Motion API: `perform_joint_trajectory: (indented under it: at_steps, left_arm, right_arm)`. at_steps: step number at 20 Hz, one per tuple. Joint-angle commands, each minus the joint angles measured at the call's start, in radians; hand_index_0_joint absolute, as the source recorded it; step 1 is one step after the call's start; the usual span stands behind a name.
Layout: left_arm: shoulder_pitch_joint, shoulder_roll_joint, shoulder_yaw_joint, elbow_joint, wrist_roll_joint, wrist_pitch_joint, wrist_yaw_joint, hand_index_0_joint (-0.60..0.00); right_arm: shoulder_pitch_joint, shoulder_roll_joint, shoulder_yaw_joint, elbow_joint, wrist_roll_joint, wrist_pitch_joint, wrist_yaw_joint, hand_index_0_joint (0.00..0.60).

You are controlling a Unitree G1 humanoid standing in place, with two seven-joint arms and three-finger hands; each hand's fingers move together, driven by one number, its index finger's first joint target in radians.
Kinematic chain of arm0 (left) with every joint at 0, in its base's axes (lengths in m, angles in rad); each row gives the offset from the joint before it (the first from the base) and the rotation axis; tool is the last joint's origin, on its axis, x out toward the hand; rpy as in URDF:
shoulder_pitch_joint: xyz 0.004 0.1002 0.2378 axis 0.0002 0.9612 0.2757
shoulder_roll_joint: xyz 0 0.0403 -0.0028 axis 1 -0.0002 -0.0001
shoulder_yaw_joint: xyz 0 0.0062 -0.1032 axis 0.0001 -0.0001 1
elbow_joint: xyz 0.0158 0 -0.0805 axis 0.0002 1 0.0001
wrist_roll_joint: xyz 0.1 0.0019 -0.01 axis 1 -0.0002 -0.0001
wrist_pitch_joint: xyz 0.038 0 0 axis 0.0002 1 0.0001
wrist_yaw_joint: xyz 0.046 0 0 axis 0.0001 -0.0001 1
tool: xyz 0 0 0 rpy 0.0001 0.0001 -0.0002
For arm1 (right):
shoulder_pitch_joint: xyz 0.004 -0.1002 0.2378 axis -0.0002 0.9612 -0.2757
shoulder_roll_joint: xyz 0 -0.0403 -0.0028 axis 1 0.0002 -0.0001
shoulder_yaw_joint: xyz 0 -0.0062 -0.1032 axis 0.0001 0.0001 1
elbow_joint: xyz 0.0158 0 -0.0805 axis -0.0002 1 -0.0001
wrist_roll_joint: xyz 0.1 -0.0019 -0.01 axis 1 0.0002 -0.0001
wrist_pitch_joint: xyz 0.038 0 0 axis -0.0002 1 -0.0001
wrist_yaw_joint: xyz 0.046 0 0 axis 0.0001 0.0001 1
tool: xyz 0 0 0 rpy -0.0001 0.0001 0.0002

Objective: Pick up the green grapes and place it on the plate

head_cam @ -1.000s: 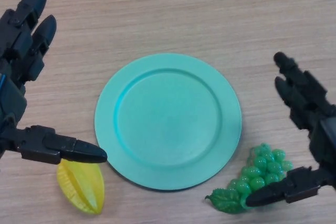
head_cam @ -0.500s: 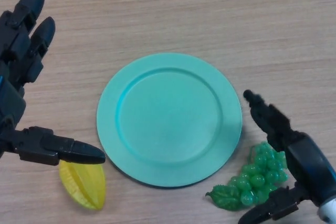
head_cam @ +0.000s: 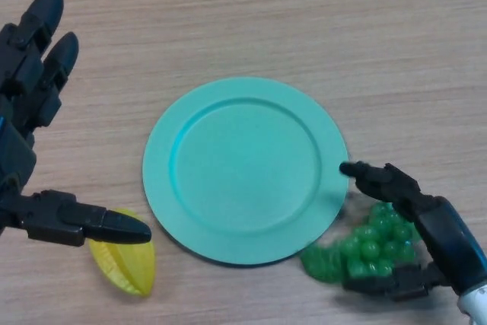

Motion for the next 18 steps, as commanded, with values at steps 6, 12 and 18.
perform_joint_trajectory:
  at_steps: [6,12,18]
  left_arm:
    - [0.009,0.007,0.095,-0.064,-0.004,-0.176,0.002,0.0]
    - [0.008,0.007,0.097,-0.077,-0.014,-0.161,-0.001,0.0]
    - [-0.003,0.015,0.103,-0.074,-0.054,-0.161,-0.001,0.0]
  right_arm:
    - [-0.045,-0.09,-0.055,0.024,-0.288,-0.187,-0.209,0.6]
    - [-0.048,-0.115,-0.12,-0.269,-0.299,-0.057,-0.101,0.6]
    - [-0.236,-0.055,0.003,-0.491,-0.276,0.142,0.068,0.6]
